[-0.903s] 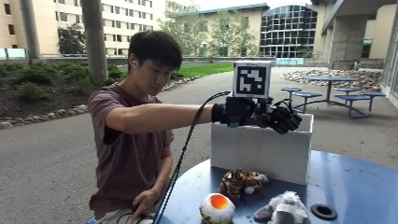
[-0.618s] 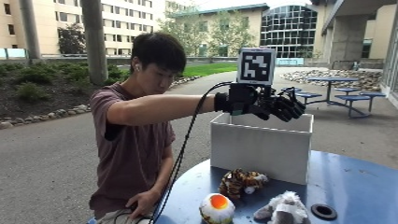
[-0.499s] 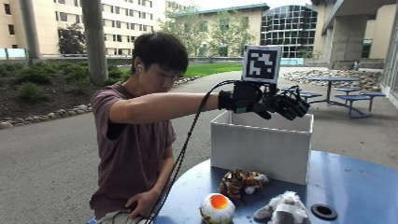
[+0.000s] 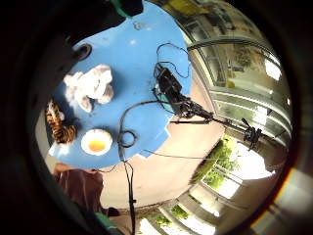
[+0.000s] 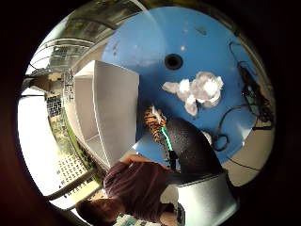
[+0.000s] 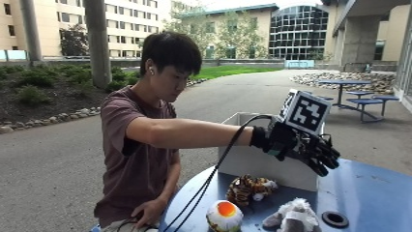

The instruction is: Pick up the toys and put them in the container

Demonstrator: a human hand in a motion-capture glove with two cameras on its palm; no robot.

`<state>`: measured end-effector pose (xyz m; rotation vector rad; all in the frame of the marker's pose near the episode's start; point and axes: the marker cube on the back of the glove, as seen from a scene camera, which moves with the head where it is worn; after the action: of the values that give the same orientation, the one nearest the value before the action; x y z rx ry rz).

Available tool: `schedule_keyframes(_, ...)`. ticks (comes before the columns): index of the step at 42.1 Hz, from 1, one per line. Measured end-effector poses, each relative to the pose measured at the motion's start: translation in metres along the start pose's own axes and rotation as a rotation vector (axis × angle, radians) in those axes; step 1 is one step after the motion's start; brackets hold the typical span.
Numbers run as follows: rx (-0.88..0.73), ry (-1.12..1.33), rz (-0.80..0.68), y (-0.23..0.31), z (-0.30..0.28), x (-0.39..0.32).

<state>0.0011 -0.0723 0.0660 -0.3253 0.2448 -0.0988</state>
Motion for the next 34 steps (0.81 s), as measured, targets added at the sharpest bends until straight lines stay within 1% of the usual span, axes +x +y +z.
schedule_keyframes(4,-0.075,-0.002,-0.052,-0.022,0.043,-0.006)
schedule_keyframes(9,-0.144,-0.027,-0.067,-0.044,0.091,-0.011)
schedule_keyframes(17,-0.225,-0.02,-0.022,-0.069,0.154,-0.015)
schedule_keyframes(21,-0.155,-0.093,-0.029,-0.073,0.168,-0.009)
schedule_keyframes(29,0.014,-0.189,-0.046,-0.077,0.173,-0.014)
schedule_keyframes(34,0.13,-0.217,0.004,-0.079,0.173,-0.025)
